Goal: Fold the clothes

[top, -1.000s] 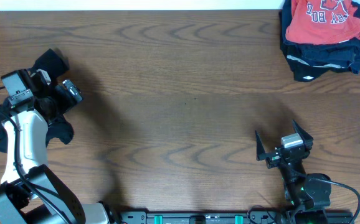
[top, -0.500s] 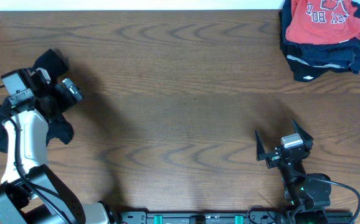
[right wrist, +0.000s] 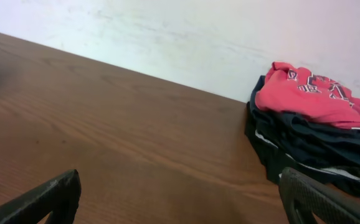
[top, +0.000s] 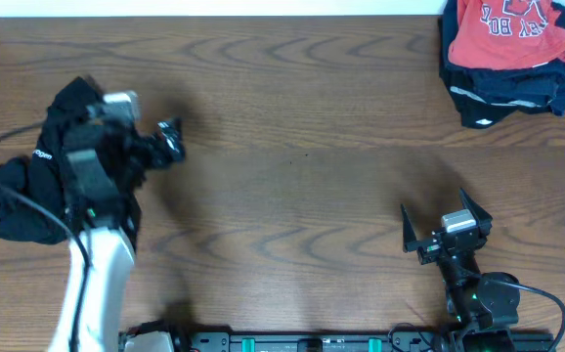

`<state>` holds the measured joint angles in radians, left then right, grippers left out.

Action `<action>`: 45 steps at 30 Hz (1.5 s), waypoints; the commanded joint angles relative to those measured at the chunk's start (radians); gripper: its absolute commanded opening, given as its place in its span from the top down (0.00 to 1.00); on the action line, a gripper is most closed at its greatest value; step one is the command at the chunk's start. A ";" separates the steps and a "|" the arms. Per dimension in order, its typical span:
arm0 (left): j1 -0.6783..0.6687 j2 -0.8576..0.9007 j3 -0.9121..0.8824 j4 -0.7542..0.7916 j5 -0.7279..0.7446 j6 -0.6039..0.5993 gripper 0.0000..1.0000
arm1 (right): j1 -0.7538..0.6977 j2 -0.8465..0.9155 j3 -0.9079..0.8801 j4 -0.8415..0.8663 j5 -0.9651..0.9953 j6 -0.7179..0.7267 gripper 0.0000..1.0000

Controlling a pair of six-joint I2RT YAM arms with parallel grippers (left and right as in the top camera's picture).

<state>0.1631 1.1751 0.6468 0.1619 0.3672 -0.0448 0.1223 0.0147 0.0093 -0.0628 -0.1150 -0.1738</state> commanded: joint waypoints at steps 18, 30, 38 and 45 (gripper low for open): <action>-0.064 -0.745 -0.548 0.121 -0.085 0.025 0.02 | 0.010 -0.008 -0.004 -0.002 0.006 0.001 0.01; -0.063 -0.933 -0.615 0.032 -0.152 0.026 0.02 | 0.010 -0.008 -0.004 -0.002 0.006 0.001 0.01; -0.063 -1.036 -0.644 -0.020 -0.212 0.026 0.02 | 0.010 -0.008 -0.004 -0.001 0.006 0.001 0.01; -0.063 -1.109 -0.643 -0.097 -0.223 0.026 0.02 | 0.010 -0.008 -0.004 -0.002 0.006 0.001 0.01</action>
<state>0.1017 0.0975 0.0166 0.0807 0.1646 -0.0254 0.1223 0.0147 0.0093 -0.0628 -0.1146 -0.1738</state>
